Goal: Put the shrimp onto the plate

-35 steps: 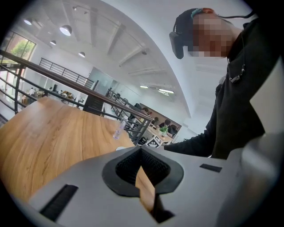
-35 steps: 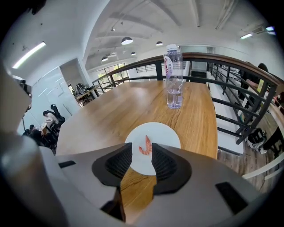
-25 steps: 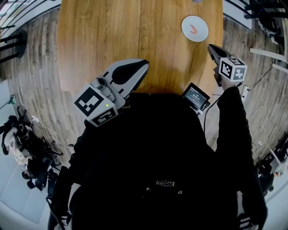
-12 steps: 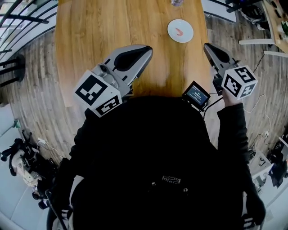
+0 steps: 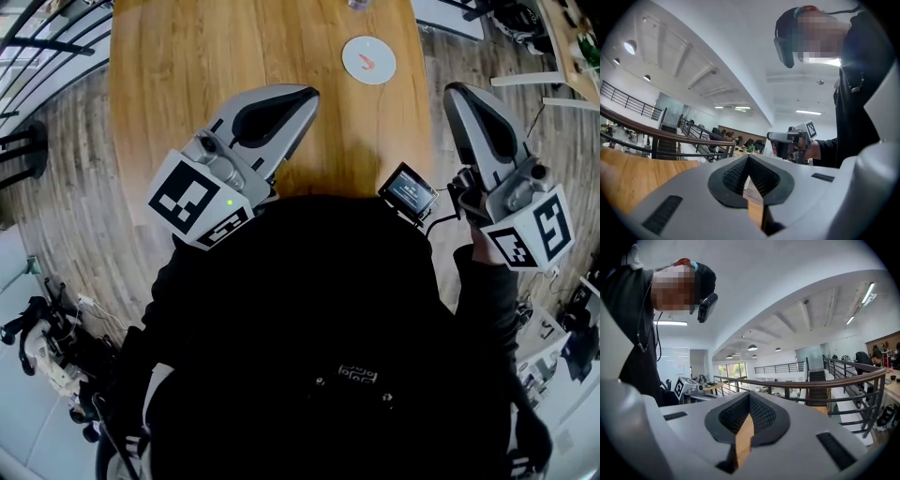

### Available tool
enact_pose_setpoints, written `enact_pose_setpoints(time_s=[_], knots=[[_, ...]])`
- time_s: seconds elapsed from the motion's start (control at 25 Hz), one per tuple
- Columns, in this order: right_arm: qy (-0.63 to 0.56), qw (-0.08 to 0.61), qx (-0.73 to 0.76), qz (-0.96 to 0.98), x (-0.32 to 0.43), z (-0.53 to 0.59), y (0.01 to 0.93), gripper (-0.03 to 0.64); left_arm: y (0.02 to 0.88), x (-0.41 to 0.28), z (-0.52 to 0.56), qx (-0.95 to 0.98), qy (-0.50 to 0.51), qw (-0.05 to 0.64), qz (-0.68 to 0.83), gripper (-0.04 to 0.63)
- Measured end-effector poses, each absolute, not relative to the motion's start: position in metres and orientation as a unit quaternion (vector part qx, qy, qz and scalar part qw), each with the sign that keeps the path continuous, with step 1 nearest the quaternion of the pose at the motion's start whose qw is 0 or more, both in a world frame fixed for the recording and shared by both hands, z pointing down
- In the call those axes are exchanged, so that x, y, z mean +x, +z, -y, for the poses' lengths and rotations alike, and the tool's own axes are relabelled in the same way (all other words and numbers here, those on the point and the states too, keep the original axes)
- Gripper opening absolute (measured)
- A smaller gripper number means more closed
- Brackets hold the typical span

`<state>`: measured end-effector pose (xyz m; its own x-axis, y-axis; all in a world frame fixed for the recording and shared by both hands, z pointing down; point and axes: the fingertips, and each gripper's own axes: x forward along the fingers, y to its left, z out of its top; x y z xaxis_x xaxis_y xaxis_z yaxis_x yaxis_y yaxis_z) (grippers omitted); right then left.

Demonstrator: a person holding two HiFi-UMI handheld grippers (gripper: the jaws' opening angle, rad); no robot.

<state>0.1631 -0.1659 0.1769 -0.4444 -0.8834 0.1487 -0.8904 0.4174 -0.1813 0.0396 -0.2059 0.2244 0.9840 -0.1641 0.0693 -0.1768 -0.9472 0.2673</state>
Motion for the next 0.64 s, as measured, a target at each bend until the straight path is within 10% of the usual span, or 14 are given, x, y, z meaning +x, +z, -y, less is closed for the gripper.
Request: enact_pose_setpoints(time_s=[0.64], knots=[[0.170,0.050,0.505,0.845,0.133,0.152,0.221,0.017,0.251,0.020,0.182,0.979,0.042,0.187,0.073,0.005]])
